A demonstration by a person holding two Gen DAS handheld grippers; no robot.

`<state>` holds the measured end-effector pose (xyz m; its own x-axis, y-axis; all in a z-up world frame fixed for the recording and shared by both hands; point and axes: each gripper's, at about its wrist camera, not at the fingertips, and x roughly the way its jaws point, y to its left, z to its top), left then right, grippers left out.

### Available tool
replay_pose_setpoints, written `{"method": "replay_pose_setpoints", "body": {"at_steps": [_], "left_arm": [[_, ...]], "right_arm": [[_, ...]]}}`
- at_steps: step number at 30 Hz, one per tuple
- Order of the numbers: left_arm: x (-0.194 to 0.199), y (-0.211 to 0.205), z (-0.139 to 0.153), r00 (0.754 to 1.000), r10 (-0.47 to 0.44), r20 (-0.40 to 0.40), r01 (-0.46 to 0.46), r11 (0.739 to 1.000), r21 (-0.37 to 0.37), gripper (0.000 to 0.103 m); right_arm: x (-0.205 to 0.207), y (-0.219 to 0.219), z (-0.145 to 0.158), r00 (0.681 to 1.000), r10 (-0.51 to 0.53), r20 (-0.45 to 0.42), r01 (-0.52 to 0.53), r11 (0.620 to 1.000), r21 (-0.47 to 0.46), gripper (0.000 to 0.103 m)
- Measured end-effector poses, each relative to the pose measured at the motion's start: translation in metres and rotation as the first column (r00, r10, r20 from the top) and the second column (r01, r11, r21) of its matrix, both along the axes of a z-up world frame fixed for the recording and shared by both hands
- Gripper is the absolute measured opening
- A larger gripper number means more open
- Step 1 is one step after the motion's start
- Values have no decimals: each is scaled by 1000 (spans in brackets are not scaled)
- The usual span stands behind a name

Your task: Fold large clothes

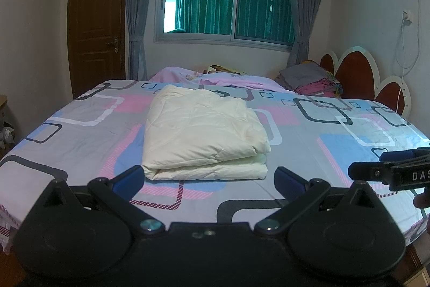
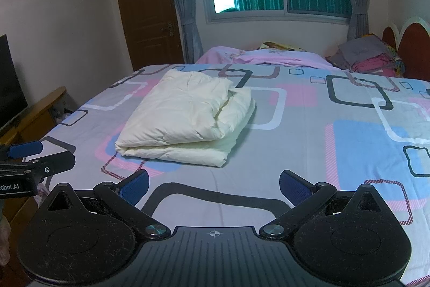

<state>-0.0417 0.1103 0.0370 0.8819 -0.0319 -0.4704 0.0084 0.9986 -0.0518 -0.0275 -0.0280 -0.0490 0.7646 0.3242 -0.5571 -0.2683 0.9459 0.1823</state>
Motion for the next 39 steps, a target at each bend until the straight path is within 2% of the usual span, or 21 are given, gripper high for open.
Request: {"method": "replay_pose_setpoints", "body": {"at_steps": [29,39], "left_arm": [[1,0,1,1000,-2,2,2,1000,4,102],[1,-2,3,1000,13,25,-13,1000,4,102]], "right_arm": [[4,0,1,1000,11,4,-11,1000,-5,102],[5,-1,3,1000,17,10,-17,1000,-6,102]]}}
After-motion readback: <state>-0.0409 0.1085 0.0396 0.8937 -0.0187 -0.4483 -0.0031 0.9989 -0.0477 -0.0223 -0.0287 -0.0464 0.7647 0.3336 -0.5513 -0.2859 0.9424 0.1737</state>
